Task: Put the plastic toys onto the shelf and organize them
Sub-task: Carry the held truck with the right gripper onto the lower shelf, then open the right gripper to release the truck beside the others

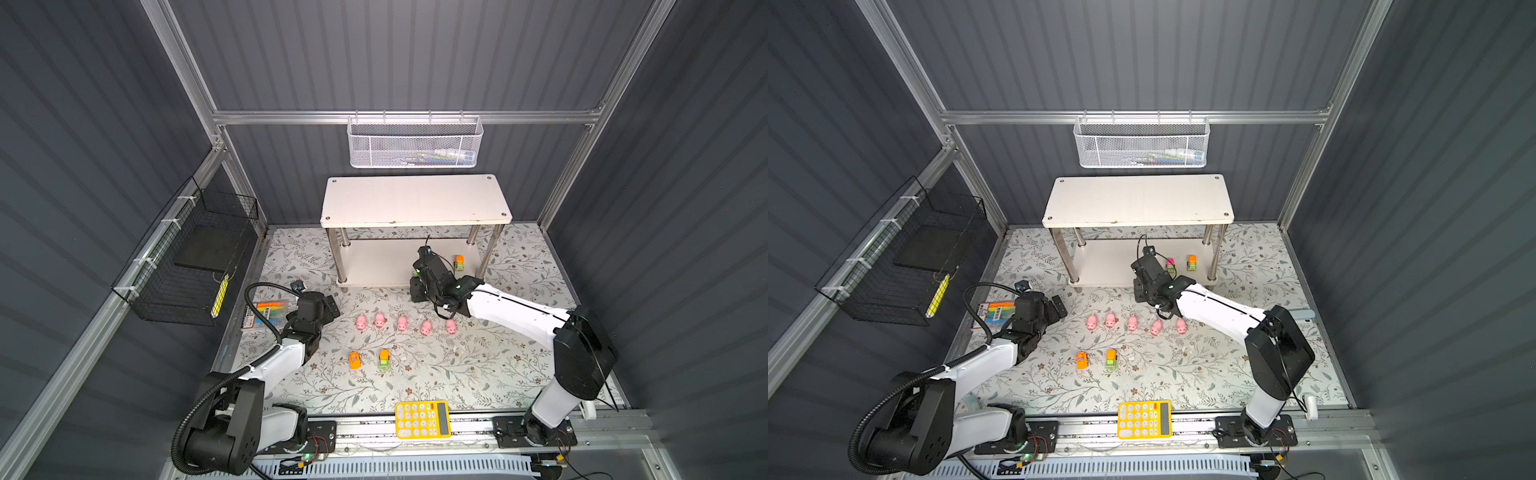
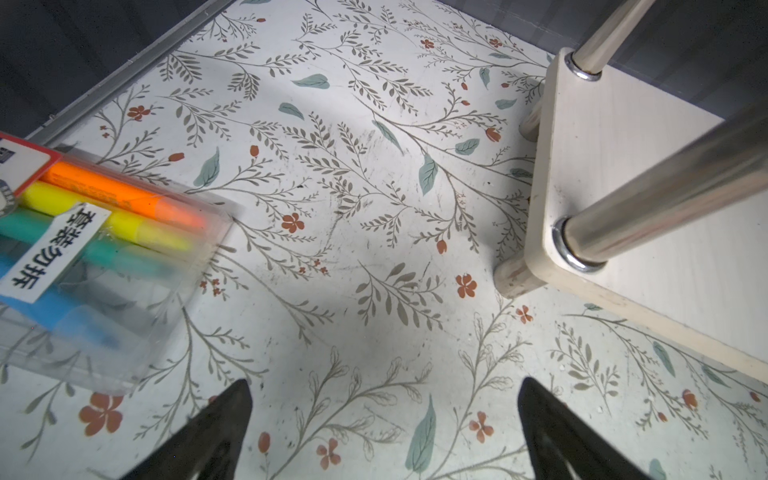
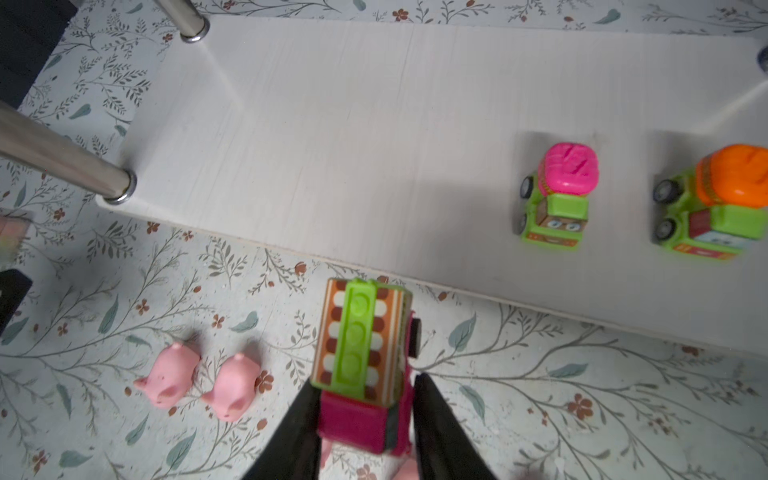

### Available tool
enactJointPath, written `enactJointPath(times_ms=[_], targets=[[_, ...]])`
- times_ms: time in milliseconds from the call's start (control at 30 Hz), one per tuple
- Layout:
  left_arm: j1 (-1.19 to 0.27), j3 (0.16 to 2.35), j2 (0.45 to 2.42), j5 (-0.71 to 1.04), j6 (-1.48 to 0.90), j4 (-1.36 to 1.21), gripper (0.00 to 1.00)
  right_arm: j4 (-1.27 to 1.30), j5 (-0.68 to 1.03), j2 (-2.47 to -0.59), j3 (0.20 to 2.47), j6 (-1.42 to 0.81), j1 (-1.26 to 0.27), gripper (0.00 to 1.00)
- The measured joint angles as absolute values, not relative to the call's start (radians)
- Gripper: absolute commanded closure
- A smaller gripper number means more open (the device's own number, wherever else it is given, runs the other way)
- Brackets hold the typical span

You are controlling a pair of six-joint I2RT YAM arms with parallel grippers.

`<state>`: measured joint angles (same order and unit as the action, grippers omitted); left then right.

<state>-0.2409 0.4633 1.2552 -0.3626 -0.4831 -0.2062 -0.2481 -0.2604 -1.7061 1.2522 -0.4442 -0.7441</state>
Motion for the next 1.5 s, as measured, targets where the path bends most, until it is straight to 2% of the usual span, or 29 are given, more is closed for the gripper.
enactJointPath(times_ms=[600, 1500], targets=[[-0.241, 0.464, 1.288, -0.363, -0.483, -0.207, 0.0, -0.18, -0.183, -1.91, 1.403, -0.399, -0.648, 0.63], [-0.241, 0.467, 1.308, -0.355, -0.483, -0.207, 0.0, -0.179, -0.161, -2.027, 1.474, -0.415, -0.603, 0.59]])
